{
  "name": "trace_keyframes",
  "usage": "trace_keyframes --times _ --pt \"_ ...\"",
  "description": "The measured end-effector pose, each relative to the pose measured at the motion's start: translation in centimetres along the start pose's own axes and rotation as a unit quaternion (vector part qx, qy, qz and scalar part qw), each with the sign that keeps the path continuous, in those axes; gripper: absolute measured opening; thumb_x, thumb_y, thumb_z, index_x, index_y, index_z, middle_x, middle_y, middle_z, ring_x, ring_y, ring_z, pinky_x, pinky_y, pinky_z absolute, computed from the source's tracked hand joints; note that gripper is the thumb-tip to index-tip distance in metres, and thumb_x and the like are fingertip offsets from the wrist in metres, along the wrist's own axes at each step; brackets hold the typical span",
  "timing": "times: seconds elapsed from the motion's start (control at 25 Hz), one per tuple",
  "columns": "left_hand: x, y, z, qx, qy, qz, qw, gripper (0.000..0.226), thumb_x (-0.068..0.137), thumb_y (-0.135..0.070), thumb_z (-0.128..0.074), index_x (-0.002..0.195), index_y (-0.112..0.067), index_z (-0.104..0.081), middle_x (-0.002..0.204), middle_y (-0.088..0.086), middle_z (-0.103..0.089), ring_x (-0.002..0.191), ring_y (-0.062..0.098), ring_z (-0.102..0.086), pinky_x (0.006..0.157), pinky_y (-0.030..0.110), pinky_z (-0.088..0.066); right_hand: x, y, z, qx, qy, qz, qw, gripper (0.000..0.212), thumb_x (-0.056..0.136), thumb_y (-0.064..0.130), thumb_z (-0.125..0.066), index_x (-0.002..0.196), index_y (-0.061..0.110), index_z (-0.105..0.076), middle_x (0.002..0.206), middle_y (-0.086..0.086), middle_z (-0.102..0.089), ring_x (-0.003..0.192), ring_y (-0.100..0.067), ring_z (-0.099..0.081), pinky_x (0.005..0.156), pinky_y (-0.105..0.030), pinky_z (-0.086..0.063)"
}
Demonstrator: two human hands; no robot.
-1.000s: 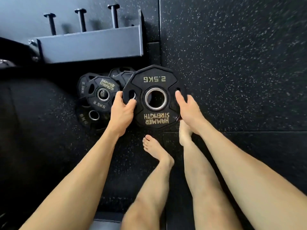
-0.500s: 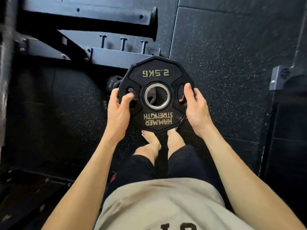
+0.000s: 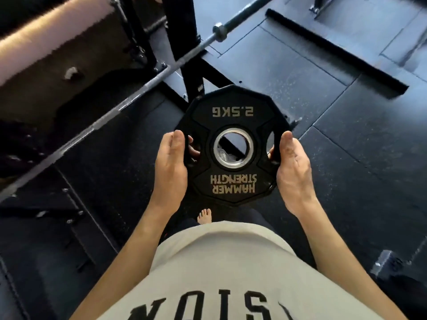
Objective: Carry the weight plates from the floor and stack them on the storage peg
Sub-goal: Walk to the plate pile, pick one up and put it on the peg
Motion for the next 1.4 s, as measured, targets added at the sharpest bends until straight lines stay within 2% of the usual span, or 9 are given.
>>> trace_keyframes --times 0.24,0.36,0.48,0.64,0.76,0.92,1.04,1.24,1.4 --pt "-9.6 -1.6 3.7 -0.052 -0.271 0.01 0.961 0.038 0.101 -0.041 -0.04 0.097 -0.008 -0.057 0.078 -0.005 -0.059 0.073 0.009 -0.056 0.073 0.028 -0.049 0.1 4.3 -4.3 0.008 0.248 0.081 0.965 0.044 0.091 0.058 -0.04 0.075 0.018 -0.049 0.061 0.012 -0.048 0.053 0.001 -0.044 0.05 -0.015 -0.039" --pt "-17.3 -0.9 4.2 -0.078 -0.408 0.021 0.909 0.04 0.097 -0.049 -0.043 0.096 -0.012 -0.059 0.087 0.002 -0.06 0.081 0.013 -0.056 0.078 0.032 -0.049 -2.8 4.4 -6.6 -0.023 0.382 0.108 0.917 0.052 0.091 0.066 -0.041 0.08 0.016 -0.054 0.073 0.003 -0.054 0.068 -0.008 -0.048 0.061 -0.028 -0.042" --pt "-25.8 -0.4 4.5 -0.099 -0.525 0.018 0.845 0.036 0.1 -0.044 -0.043 0.098 -0.012 -0.058 0.094 0.005 -0.056 0.088 0.018 -0.05 0.082 0.031 -0.046 -8.4 4.8 -8.6 -0.046 0.492 0.139 0.858 0.045 0.095 0.055 -0.041 0.074 0.016 -0.05 0.067 0.005 -0.048 0.063 -0.005 -0.043 0.056 -0.021 -0.037" --pt "-37.9 -0.5 4.6 -0.087 -0.654 -0.007 0.752 0.036 0.106 -0.03 -0.037 0.073 -0.02 -0.046 0.067 -0.017 -0.047 0.065 0.001 -0.041 0.068 0.023 -0.036 -18.8 4.4 -11.0 -0.089 0.617 0.196 0.757 0.048 0.1 0.048 -0.04 0.077 0.008 -0.052 0.068 0.003 -0.052 0.062 -0.007 -0.046 0.059 -0.023 -0.039" --pt "-46.7 0.3 5.2 -0.083 -0.709 -0.012 0.7 0.038 0.105 -0.034 -0.038 0.07 -0.027 -0.049 0.066 -0.018 -0.051 0.065 0.0 -0.045 0.072 0.027 -0.038 -27.0 2.9 -12.3 -0.103 0.669 0.223 0.702 0.048 0.101 0.05 -0.04 0.074 0.011 -0.05 0.068 0.006 -0.051 0.065 -0.007 -0.045 0.064 -0.03 -0.039" --pt "-60.9 1.8 6.6 -0.069 -0.77 -0.012 0.635 0.033 0.094 -0.053 -0.044 0.076 -0.031 -0.06 0.076 -0.009 -0.058 0.077 0.019 -0.047 0.077 0.038 -0.04 -41.0 -1.0 -12.4 -0.104 0.734 0.22 0.634 0.048 0.098 0.056 -0.039 0.07 0.019 -0.051 0.064 0.011 -0.051 0.064 -0.008 -0.045 0.062 -0.038 -0.038" --pt "-69.9 2.2 7.8 -0.047 -0.806 0.001 0.59 0.036 0.094 -0.054 -0.044 0.08 -0.023 -0.057 0.075 -0.009 -0.058 0.075 0.015 -0.05 0.076 0.035 -0.042 -50.7 -2.9 -11.9 -0.104 0.762 0.218 0.601 0.045 0.1 0.053 -0.04 0.067 0.023 -0.048 0.059 0.015 -0.049 0.06 -0.004 -0.043 0.062 -0.031 -0.035" --pt "-80.4 3.5 11.8 -0.055 -0.838 0.012 0.543 0.038 0.093 -0.057 -0.044 0.079 -0.024 -0.058 0.072 -0.01 -0.058 0.072 0.017 -0.05 0.073 0.032 -0.042 -63.0 -4.9 -13.7 -0.108 0.794 0.228 0.552 0.048 0.1 0.051 -0.039 0.075 0.012 -0.052 0.064 0.008 -0.049 0.06 -0.006 -0.044 0.06 -0.028 -0.036" --pt "-84.9 4.8 17.5 -0.044 -0.848 0.006 0.528 0.036 0.101 -0.043 -0.04 0.086 -0.015 -0.057 0.07 -0.011 -0.059 0.07 0.007 -0.056 0.076 0.03 -0.045 -70.3 -6.5 -18.5 -0.109 0.806 0.226 0.535 0.045 0.101 0.05 -0.039 0.073 0.017 -0.052 0.061 0.011 -0.053 0.059 -0.004 -0.047 0.061 -0.027 -0.038"
Point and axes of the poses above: each hand's wrist, its own x-axis towards the middle knuckle, its own z-axis out of the back of the hand, y = z × x, the point moved 6 cm from there along x, towards the middle knuckle
